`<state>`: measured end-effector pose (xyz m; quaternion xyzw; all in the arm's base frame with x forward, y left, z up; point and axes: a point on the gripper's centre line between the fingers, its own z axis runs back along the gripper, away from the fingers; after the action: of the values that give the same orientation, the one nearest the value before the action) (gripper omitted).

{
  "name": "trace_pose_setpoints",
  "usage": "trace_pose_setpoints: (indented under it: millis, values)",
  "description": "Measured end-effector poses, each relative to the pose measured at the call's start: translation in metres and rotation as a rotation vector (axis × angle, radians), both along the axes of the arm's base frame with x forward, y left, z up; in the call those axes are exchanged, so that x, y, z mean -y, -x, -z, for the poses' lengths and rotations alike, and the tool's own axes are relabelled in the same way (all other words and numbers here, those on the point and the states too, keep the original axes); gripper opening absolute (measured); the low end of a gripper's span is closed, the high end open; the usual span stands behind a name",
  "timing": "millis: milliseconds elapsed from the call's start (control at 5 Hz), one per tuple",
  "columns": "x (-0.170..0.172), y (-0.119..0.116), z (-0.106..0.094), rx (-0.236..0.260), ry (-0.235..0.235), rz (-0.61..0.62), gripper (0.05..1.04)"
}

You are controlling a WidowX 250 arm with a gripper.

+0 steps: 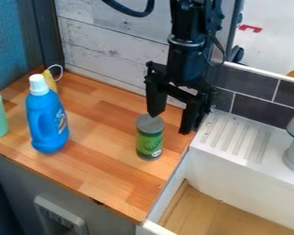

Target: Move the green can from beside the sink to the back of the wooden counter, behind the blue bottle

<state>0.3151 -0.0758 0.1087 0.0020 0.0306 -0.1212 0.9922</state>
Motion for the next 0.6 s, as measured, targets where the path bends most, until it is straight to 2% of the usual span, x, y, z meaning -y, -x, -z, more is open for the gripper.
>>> trace_pose_setpoints:
  millis: [200, 400, 600]
  values:
    - [-0.001, 0.002, 0.013, -0.035, -0.007, -0.004, 1.008]
    - [0.005, -0.001, 0.030, 0.004, 0.029, -0.029, 1.008]
    - [0.022, 0.000, 0.041, 0.017, 0.080, -0.027, 1.008]
